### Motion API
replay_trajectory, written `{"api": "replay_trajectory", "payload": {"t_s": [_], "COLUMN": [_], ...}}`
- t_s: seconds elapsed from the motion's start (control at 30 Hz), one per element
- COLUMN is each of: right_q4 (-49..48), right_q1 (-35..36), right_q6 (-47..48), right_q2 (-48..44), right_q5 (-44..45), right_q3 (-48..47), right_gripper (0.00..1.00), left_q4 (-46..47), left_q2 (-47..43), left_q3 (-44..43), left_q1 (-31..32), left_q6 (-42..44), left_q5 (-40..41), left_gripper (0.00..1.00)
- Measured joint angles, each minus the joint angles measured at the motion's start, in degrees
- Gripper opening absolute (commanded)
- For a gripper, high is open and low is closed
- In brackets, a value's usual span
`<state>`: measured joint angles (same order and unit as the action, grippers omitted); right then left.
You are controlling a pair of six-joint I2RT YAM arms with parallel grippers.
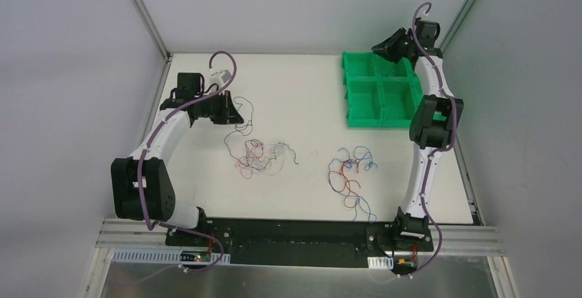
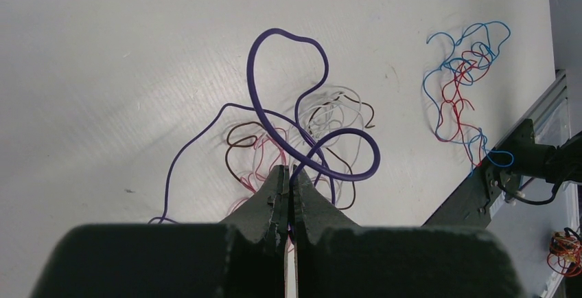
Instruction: Untangle the cables
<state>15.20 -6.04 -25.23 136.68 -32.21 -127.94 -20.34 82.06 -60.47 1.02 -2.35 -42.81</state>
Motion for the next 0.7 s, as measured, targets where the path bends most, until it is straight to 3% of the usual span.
{"api": "replay_trajectory", "payload": {"t_s": [0.27,0.37,0.5,0.53,0.63,0.7], "right_q4": [5.6,6.6,7.1,7.1,7.2,7.6], "right_q1": [-1.2,-1.9,-2.8,-3.0,-3.2,-3.2], "right_q6": [-3.7,-4.3,-3.8,-3.3,-0.9,0.9], "right_q2": [-0.7,-2.0,-4.3,-4.8,-5.6,-5.6], "right_q5": [7.9,11.1,14.3,15.3,16.5,16.2], "right_q3": [1.1,2.0,3.3,3.7,4.0,3.8], "right_gripper": [0.14,0.0,0.0,0.02,0.33,0.36], "left_q4": [-0.5,-0.7,-1.2,-1.2,-1.5,-1.7], "left_q2": [0.2,0.2,0.2,0.2,0.2,0.2], "left_q3": [-0.2,-0.2,-0.2,-0.2,-0.3,-0.4], "left_q1": [0.0,0.0,0.0,0.0,0.0,0.0], "left_q6": [-0.2,-0.2,-0.2,-0.2,-0.2,-0.2], "left_q5": [0.0,0.0,0.0,0.0,0.0,0.0], "left_gripper": [0.0,0.0,0.0,0.0,0.0,0.0]}}
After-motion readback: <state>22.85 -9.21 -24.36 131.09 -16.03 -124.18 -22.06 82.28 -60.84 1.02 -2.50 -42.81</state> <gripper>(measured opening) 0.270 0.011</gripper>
